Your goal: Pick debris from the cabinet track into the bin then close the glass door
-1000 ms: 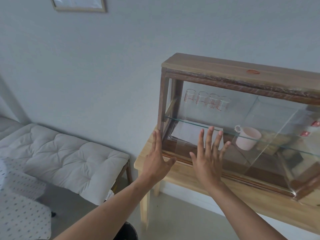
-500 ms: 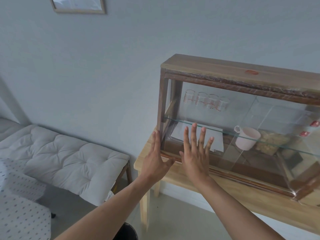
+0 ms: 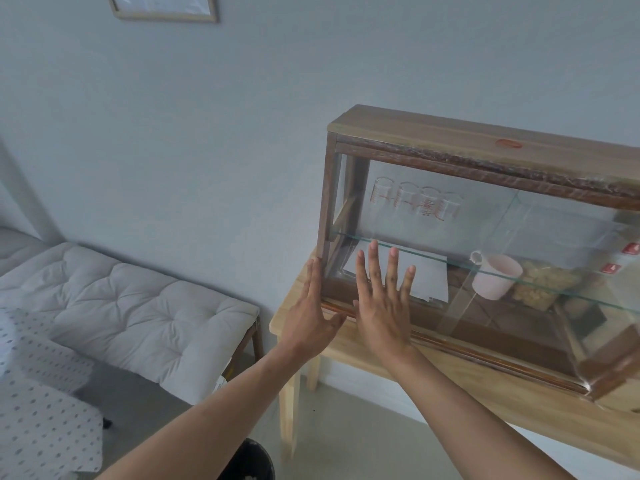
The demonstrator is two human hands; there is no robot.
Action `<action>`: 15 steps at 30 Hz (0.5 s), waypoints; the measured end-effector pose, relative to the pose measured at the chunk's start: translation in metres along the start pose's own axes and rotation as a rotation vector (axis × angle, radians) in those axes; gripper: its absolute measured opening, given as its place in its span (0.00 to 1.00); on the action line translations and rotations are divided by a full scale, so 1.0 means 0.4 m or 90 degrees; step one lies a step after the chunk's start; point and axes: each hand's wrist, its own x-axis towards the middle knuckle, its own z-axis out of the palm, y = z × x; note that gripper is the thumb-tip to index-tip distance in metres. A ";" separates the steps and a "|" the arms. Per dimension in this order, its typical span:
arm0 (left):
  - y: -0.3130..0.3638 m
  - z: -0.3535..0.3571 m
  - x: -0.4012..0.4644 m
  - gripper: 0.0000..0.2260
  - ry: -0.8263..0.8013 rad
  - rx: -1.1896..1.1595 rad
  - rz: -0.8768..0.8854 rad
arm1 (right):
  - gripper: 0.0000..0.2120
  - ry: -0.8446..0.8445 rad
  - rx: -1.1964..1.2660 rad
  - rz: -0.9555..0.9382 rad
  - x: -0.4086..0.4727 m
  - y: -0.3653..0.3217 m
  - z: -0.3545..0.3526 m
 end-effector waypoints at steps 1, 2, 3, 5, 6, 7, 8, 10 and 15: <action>0.001 -0.004 -0.003 0.57 -0.003 0.010 -0.001 | 0.56 0.005 0.001 -0.007 -0.002 0.001 -0.002; 0.000 -0.008 -0.006 0.56 -0.007 0.021 -0.003 | 0.55 0.009 0.004 -0.013 -0.004 0.002 -0.002; 0.001 -0.014 -0.011 0.55 -0.008 0.028 -0.005 | 0.55 0.004 0.000 -0.013 -0.005 -0.001 -0.011; -0.001 -0.024 -0.021 0.55 -0.023 0.050 -0.004 | 0.55 0.007 0.007 -0.015 -0.009 -0.005 -0.019; -0.006 -0.030 -0.028 0.54 -0.032 0.056 -0.001 | 0.54 0.009 0.014 -0.015 -0.012 -0.007 -0.021; -0.008 -0.038 -0.036 0.54 -0.038 0.065 0.002 | 0.54 0.002 0.018 -0.019 -0.017 -0.011 -0.027; -0.013 -0.043 -0.043 0.53 -0.044 0.073 0.006 | 0.54 -0.002 0.024 -0.019 -0.023 -0.012 -0.030; -0.020 -0.056 -0.052 0.52 -0.073 0.098 0.005 | 0.51 -0.020 0.031 -0.017 -0.040 -0.013 -0.039; -0.008 -0.084 -0.074 0.50 -0.092 0.159 0.001 | 0.45 -0.061 0.037 0.024 -0.092 -0.005 -0.103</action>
